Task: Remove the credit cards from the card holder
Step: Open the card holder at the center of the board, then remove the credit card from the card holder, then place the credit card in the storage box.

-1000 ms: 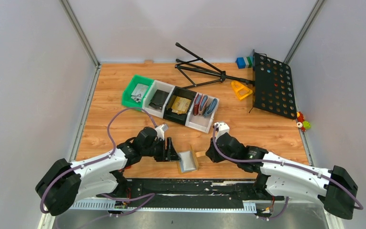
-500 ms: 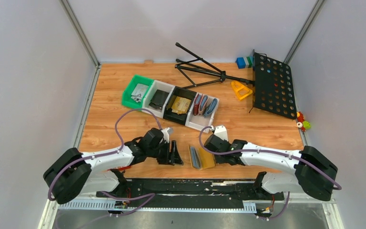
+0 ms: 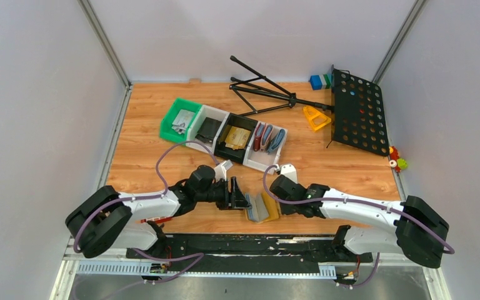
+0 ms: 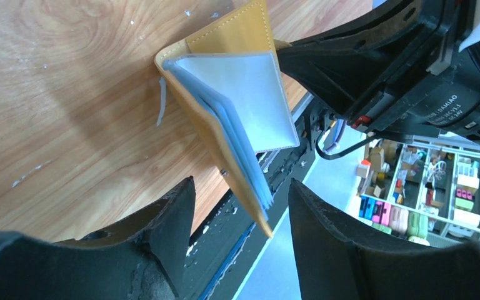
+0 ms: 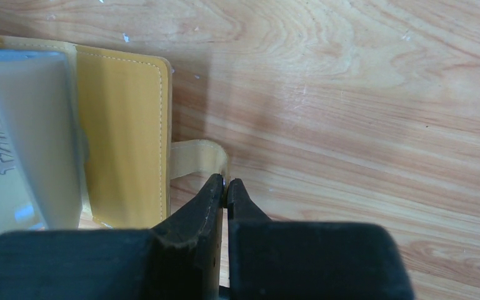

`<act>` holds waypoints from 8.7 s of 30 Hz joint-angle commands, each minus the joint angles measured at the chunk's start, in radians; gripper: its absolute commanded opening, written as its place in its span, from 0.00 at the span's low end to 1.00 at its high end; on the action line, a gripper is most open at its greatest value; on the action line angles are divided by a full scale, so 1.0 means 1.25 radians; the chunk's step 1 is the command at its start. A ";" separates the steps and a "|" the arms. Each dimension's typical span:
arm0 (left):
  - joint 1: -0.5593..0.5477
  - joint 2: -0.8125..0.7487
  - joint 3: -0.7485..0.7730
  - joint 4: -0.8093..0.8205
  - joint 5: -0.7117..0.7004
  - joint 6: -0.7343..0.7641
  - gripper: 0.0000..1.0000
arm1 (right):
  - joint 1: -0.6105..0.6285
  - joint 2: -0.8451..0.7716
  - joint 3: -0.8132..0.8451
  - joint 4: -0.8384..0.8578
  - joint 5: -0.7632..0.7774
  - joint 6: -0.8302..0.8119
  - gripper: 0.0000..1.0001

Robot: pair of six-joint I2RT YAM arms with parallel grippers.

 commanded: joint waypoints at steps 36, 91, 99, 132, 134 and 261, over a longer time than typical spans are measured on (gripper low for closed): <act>-0.011 -0.043 0.042 -0.116 -0.022 0.068 0.24 | 0.054 -0.091 0.129 0.202 -0.341 -0.044 0.42; 0.036 -0.106 -0.017 0.073 0.058 -0.058 0.00 | -0.087 -0.153 -0.105 0.429 -0.477 0.074 0.24; 0.052 -0.178 -0.033 0.155 0.085 -0.131 0.00 | -0.149 -0.223 -0.144 0.577 -0.574 0.219 0.31; 0.058 -0.227 -0.092 0.411 0.109 -0.278 0.00 | -0.208 -0.280 -0.222 0.825 -0.665 0.414 0.30; 0.059 -0.222 -0.095 0.432 0.115 -0.292 0.00 | -0.210 -0.274 -0.220 0.839 -0.668 0.420 0.31; 0.145 -0.228 0.097 -0.490 -0.182 0.256 0.05 | -0.274 0.128 0.276 0.420 -0.422 -0.127 0.49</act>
